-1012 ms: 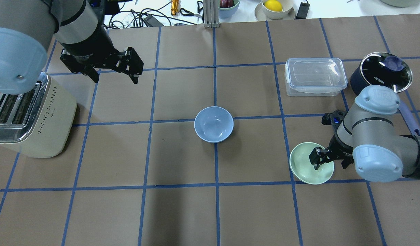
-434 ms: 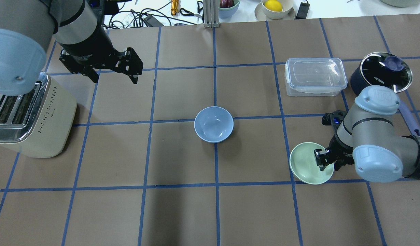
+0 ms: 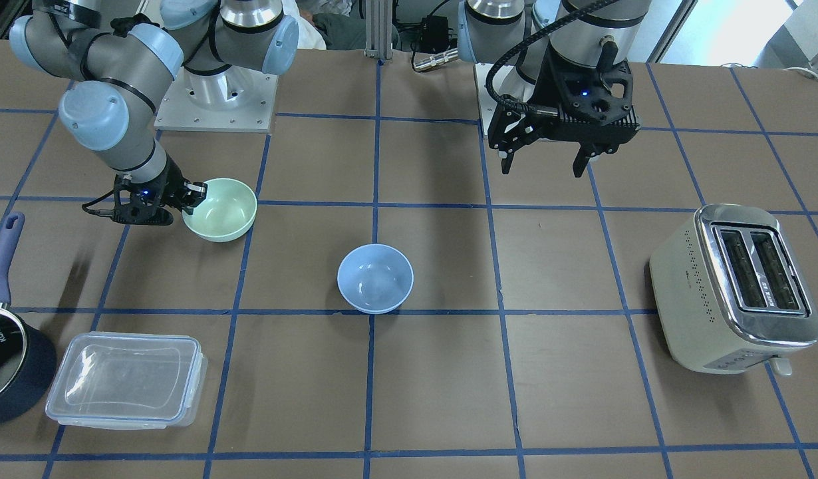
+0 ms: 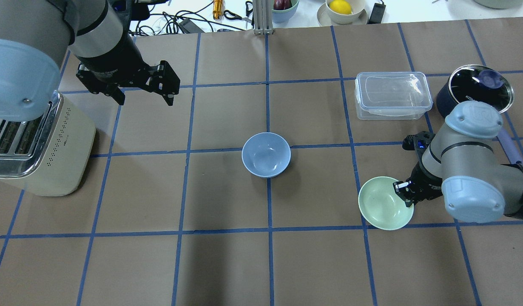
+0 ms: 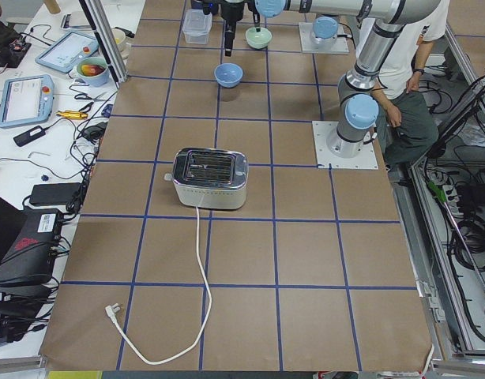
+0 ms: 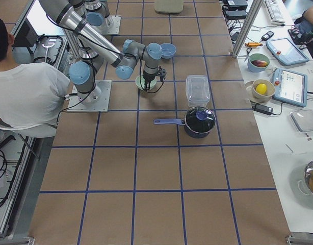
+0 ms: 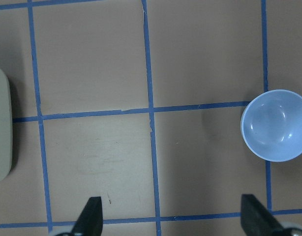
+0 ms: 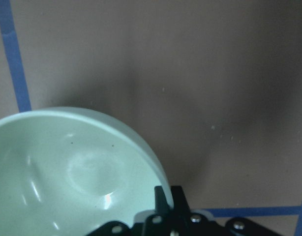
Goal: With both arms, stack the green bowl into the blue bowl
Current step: 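Carry the green bowl with the right gripper and lower it into the blue bowl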
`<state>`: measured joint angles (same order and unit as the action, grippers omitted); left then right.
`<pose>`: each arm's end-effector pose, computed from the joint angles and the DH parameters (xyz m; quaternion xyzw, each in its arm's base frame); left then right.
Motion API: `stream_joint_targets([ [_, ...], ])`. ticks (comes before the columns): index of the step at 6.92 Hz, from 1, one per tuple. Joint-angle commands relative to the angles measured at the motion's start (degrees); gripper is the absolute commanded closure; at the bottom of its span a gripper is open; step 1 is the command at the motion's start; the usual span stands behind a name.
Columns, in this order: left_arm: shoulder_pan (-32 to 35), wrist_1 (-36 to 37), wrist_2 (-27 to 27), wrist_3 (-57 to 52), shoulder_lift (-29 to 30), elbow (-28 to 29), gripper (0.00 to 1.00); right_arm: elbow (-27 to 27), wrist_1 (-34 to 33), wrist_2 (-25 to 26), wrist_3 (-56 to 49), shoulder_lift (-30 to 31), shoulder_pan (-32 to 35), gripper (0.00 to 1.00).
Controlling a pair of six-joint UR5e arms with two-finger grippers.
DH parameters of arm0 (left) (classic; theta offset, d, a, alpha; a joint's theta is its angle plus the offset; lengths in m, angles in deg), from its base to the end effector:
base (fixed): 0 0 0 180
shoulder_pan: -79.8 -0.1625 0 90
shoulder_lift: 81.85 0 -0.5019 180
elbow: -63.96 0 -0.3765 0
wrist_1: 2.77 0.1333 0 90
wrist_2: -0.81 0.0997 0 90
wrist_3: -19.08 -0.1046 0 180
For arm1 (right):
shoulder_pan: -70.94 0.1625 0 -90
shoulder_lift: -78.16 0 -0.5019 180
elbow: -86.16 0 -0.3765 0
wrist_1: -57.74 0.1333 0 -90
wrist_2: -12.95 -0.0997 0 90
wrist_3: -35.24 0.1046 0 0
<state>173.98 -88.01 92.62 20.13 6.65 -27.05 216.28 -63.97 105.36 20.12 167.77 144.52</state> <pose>-0.1641 -0.4615 0.5725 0.0266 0.9985 -0.0465 0.0137 0.0184 -0.3935 0.3013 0.0097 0.9968 0.0795 0.0007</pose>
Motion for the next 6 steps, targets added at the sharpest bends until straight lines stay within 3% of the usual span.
stream_joint_targets([
  [1, 0.22, 0.25, 0.29, 0.09, -0.08, -0.14, 0.0, -11.76, 10.45, -6.31, 2.01, -0.49, 0.6, 1.0],
  [3, 0.3, 0.25, 0.29, 0.18, -0.17, -0.14, 0.0, -22.41, 20.94, -12.22, 8.14, -4.34, 5.48, 1.0],
  [6, 0.3, 0.25, 0.29, 0.09, -0.34, -0.23, 0.0, -28.86, 17.39, -14.45, 30.53, -12.17, 20.59, 1.0],
])
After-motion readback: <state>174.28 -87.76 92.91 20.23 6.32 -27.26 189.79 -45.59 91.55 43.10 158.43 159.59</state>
